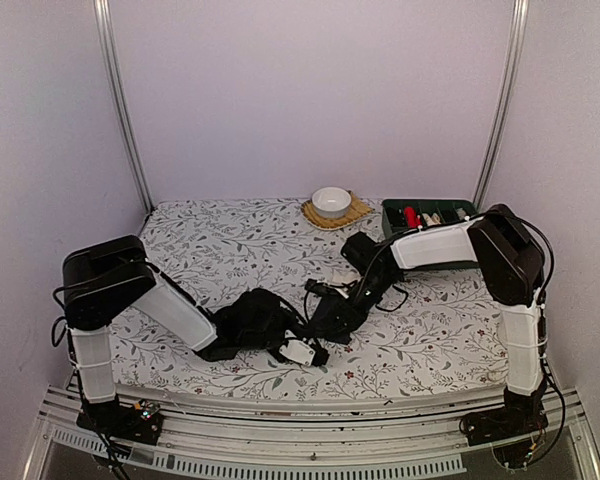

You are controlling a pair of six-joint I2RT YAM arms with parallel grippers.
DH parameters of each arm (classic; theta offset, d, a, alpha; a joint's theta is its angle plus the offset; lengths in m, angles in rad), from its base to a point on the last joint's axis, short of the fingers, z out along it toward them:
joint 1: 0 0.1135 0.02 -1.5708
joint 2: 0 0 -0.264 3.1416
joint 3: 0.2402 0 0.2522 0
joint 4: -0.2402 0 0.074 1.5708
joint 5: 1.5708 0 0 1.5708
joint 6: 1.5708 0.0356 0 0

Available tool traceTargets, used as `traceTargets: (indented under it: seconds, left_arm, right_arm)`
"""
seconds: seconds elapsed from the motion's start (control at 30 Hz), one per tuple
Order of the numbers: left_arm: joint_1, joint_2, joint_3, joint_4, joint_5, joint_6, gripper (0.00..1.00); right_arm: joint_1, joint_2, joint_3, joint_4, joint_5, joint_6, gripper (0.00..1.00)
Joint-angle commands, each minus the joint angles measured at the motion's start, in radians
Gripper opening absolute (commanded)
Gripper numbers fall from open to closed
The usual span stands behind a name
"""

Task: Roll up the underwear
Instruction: Roll the underwear at the center of the board.

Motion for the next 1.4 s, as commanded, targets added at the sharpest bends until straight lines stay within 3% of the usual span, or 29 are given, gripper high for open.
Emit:
traceTargets:
  seconds: [0.0,0.17,0.4,0.77,1.13,1.37]
  left_arm:
    - [0.009,-0.052,0.105,-0.439,0.116,-0.142,0.00]
    - [0.048,-0.035,0.262,-0.750,0.265,-0.251,0.00]
    - [0.078,0.054,0.423,-1.021,0.396,-0.331,0.00]
    - [0.148,0.214,0.740,-1.371,0.572,-0.427,0.00]
    - [0.175,0.364,0.959,-1.591,0.623,-0.461,0.00]
    - [0.195,0.440,1.069,-1.715,0.669,-0.450,0.00]
  right_arm:
    - [-0.006,-0.119,-0.050,0.053,0.092,0.007,0.33]
    - [-0.004,-0.278,-0.136,0.101,0.160,0.008,0.38]
    - [0.017,-0.526,-0.347,0.261,0.360,0.100,0.44]
    - [0.233,-0.844,-0.700,0.575,0.839,0.095,0.46]
    - [0.407,-0.697,-0.750,0.735,1.091,-0.071,0.46]
    - [0.429,-0.554,-0.680,0.764,1.182,-0.193,0.48]
